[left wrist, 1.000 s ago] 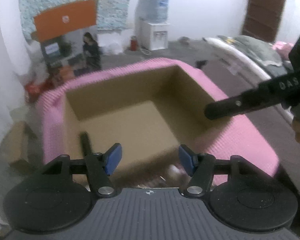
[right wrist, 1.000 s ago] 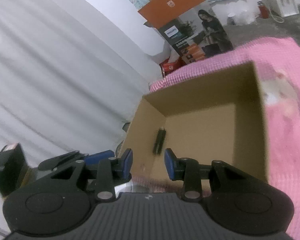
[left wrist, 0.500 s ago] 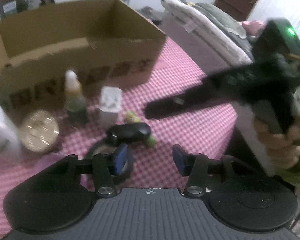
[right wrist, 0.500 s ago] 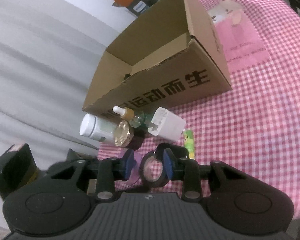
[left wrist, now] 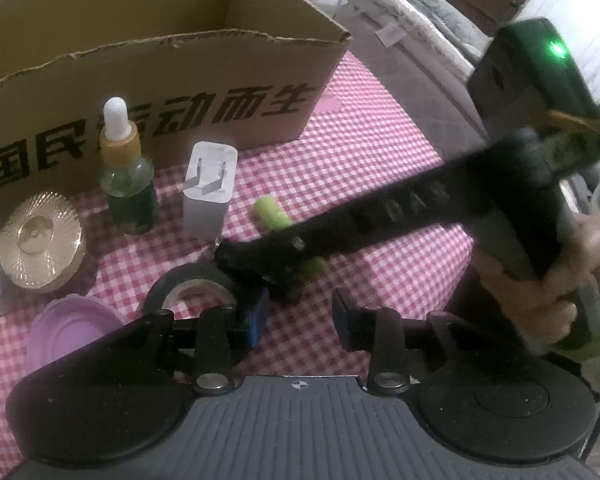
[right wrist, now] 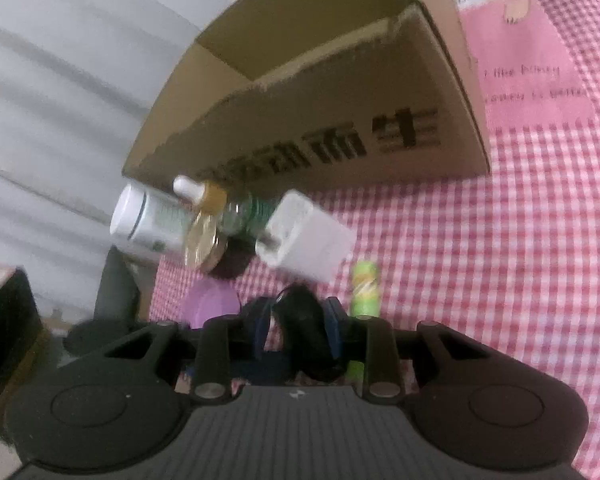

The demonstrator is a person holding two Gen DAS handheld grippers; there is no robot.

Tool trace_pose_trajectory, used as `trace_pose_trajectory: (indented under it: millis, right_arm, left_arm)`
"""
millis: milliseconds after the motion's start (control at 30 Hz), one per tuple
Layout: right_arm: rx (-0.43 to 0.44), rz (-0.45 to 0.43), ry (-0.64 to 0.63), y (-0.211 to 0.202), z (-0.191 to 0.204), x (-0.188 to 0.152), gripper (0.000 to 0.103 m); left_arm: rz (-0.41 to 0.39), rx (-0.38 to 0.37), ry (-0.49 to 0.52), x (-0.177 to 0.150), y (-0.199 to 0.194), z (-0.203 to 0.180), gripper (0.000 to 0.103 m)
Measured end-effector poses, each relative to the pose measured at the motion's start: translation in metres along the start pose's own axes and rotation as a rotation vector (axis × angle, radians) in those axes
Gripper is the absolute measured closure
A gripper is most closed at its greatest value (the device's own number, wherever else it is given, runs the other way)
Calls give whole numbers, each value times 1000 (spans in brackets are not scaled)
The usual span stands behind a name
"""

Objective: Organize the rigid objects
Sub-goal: 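Grasp the black oval case beside the tape roll with the right gripper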

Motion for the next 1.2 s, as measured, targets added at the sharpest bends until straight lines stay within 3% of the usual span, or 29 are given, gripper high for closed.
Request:
trace_pose_trajectory:
  millis: [333,733,900,1200]
  right_arm:
    - [-16,3,55,-1,-11,1,72]
    - [38,8,149,-27,-43,-2,72]
    - [69,31,183,-31,-47,-4,72]
    - [56,42,149,-34,-43,-9,70]
  left_arm:
    - [10,14,-6,5,5,-1,68]
    - [-8,42,45,14,10,-9,67]
    - [28,61,36,14,9,-7,66]
    - [123,9,60,-17,9,-18,66]
Point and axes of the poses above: each gripper's, at about its wrist camera, not at the fingertips, and y roughly the way its jaws point, z to its left, x to its top, the point moved 6 cm from there along y, roughly the way its jaws point, and after that the axes turned 4 degrees about z, right-handed, at the moved point
